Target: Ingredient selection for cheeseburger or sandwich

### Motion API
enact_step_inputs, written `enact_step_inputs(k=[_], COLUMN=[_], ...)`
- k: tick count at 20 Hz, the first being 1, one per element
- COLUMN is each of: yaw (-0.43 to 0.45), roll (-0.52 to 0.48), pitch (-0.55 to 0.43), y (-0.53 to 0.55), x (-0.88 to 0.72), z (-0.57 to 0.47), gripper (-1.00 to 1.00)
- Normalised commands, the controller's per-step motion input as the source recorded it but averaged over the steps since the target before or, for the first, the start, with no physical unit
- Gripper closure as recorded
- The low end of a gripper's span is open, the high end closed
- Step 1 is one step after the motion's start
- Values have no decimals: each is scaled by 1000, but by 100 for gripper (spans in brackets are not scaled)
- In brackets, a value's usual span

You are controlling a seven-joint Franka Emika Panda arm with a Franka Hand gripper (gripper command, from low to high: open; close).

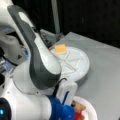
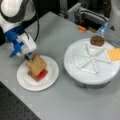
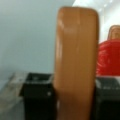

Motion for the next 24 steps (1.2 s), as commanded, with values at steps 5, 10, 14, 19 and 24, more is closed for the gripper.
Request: enact_step_inputs(k=[5,10,14,19,24], yaw=[241,205,214,218,214], roll=[31,23,37,63,80], pitch=[-17,-6,-22,-26,-31], y=[-238,-259,-262,-213,-171], x=[229,180,127,102,98], z=[-177,-96,-38,-38,-54], gripper=[100,100,100,100,100])
